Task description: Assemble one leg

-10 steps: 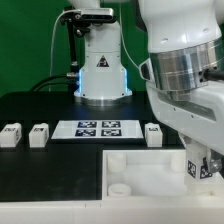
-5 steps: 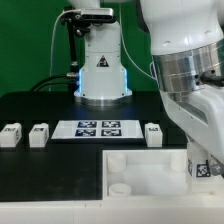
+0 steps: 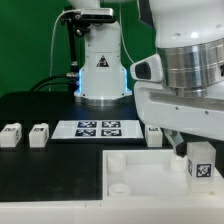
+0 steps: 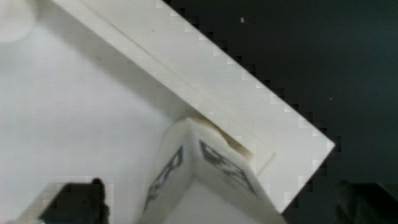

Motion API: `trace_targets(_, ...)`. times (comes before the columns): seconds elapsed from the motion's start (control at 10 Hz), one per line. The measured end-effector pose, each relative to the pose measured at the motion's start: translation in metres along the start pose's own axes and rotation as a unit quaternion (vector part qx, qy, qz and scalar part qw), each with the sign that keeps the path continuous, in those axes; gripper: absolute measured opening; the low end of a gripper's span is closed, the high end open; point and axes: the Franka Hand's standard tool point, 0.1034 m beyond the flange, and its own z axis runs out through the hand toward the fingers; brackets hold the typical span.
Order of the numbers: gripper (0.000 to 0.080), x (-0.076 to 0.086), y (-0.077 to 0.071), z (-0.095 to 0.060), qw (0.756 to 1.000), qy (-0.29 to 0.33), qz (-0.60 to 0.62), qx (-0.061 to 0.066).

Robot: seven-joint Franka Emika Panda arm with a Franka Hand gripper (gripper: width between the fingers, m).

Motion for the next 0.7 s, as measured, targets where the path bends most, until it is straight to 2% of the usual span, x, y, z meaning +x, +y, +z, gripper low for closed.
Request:
trace_targets(0.2,0.0649,0.0007,0.0008,-0.0003,0.993,0.001,-0.115,-0.002)
trace_targets(0.3,0.0649,0.0028,0.0028,-0.0013,0.978,0.005,-0.209,-0.014)
trace_targets(0.4,0.0649,0.0046,0.0036,-0.0019,0.957,0.008,-0.288,-0.019)
trace_targets(0.5,0.0649,0.0061,0.0024,-0.0021,0.952,0.014,-0.305,-0.016)
trace_targets(0.6,0.0628,0.0053,0.0020,-0.0016,0.960,0.014,-0.278,-0.014)
trace_targets(0.7,0.0500,0.0056,0.0022,-0.0017,0.960,0.014,-0.281,-0.014)
